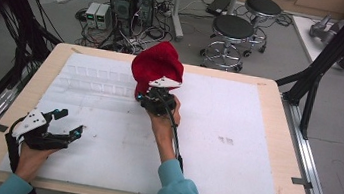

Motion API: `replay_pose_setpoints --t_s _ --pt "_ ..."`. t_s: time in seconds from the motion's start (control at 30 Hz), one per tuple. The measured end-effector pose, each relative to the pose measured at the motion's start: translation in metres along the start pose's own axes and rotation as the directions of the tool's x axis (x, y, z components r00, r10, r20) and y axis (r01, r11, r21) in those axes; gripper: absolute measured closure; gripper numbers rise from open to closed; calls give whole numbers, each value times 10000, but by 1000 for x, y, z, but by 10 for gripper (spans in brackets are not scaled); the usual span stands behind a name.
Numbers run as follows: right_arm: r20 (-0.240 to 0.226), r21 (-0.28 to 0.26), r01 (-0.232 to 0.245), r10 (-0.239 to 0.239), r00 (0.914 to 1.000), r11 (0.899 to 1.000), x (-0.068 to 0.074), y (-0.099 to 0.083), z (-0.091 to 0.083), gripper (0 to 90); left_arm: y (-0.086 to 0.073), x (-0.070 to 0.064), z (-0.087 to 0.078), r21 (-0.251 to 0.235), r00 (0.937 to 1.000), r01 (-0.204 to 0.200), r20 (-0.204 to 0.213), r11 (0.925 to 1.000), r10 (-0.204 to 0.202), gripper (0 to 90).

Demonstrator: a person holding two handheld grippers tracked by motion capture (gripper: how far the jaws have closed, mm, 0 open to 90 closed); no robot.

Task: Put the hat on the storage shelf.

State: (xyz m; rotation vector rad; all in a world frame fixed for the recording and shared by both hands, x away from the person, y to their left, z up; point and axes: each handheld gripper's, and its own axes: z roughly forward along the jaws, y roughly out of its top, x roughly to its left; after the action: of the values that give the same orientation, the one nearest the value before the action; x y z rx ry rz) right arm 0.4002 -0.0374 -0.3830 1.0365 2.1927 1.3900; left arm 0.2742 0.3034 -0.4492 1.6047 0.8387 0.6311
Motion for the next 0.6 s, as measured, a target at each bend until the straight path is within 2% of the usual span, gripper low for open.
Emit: replay_pose_setpoints --t_s 0.03,0.07,0.1,0.13,0.17,0.2,0.23,0.27,0.3,0.33,0.37,0.4,0.47,0.5,0.53,0.57,0.6 --pt "0 0 0 0 10000 10000 0 0 0 627 0 0 0 0 10000 0 0 10000 0 140" --pt "122 -43 72 -71 9999 10000 1 0 -4 458 0 0 0 8 10000 35 -10 10000 -35 140" --pt "122 -43 72 -71 9999 10000 1 0 -4 458 0 0 0 8 10000 35 -10 10000 -35 140" --pt "233 277 12 -18 9997 9996 3 0 -8 310 0 0 0 23 10000 40 -16 10000 -40 140" --pt "233 277 12 -18 9997 9996 3 0 -8 310 0 0 0 23 10000 40 -16 10000 -40 140" --pt "130 643 -54 45 9999 9979 4 0 -15 199 0 0 0 -8 10000 25 -9 10000 -25 140" --pt "130 643 -54 45 9999 9979 4 0 -15 199 0 0 0 -8 10000 25 -9 10000 -25 140" --pt "-167 546 179 -170 9997 9983 9 -2 -30 167 0 0 0 4 10000 54 -8 10000 -54 139" --pt "-167 546 179 -170 9997 9983 9 -2 -30 167 0 1 0 -2 10000 68 -9 10000 -68 139" --pt "175 5 476 -476 9987 9989 12 -8 -48 135 0 1 0 -16 9999 116 -24 9999 -116 139" --pt "175 5 476 -476 9987 9989 12 -8 -48 135 0 1 0 -16 9999 116 -24 9999 -116 139" --pt "235 117 392 -395 9989 9992 9 -11 -65 113 0 1 0 -26 9998 175 -39 9998 -175 139" --pt "226 -199 235 -231 9995 9995 5 -13 -83 112 0 1 0 -27 9999 159 -37 9999 -159 139" --pt "226 -199 235 -231 9995 9995 5 -13 -83 112 0 1 0 -27 9999 159 -37 9999 -159 139" --pt "572 -957 405 -351 9977 9946 2 -18 -102 113 0 1 0 -44 9998 177 -85 9998 -178 139" --pt "572 -957 405 -351 9977 9946 2 -18 -102 113 0 1 0 -44 9998 177 -85 9998 -178 139" --pt "705 -1085 453 -377 9968 9931 -1 -21 -110 113 0 1 0 -32 9998 201 -96 9998 -201 139"
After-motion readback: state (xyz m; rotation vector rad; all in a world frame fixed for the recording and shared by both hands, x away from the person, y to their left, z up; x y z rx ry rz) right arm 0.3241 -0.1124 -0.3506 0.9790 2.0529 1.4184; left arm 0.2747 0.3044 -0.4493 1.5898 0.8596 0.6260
